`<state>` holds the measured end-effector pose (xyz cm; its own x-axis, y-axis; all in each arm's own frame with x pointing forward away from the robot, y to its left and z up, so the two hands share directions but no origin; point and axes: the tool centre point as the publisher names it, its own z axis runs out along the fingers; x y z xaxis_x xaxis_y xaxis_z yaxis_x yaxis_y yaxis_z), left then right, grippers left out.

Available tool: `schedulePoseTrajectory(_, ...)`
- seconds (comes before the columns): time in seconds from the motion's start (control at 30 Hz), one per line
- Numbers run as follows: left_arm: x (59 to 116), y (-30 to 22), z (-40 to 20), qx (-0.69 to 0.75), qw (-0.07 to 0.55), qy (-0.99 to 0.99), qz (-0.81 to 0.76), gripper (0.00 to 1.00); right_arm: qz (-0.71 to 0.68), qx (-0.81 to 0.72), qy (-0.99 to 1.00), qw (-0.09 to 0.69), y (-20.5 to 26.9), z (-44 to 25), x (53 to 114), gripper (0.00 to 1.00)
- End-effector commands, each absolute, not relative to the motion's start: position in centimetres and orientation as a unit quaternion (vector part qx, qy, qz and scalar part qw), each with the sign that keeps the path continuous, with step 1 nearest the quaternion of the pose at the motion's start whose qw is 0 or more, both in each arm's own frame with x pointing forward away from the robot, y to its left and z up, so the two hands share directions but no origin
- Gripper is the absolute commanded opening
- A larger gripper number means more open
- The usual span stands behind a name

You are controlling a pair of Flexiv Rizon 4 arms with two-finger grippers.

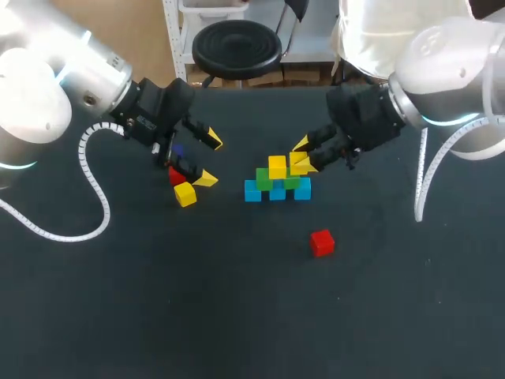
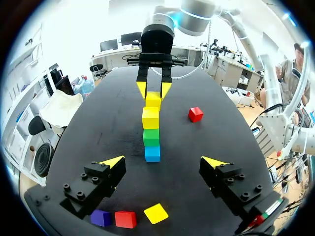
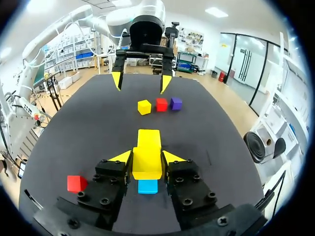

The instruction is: Place the blue cubes, place green cubes on the blue cubes, place the yellow cubes on the green cubes, then place the red cubes on the yellow cubes, and place purple cube on the red cubes.

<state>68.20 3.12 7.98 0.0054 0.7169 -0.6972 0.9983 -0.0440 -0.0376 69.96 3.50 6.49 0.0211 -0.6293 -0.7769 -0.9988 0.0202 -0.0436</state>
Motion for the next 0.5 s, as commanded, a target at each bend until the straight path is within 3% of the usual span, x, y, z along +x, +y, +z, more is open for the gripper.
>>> schedulePoseTrajectory(0.03,68.13,3.19,7.90,0.664,0.250,0.644,-0.284,1.00,0.289,-0.641,0.637,0.317,3.56,6.57,70.32,0.00)
schedulePoseTrajectory(0.5,68.13,3.19,7.90,0.664,0.250,0.644,-0.284,1.00,0.293,-0.642,0.641,0.301,3.87,6.26,70.31,0.00)
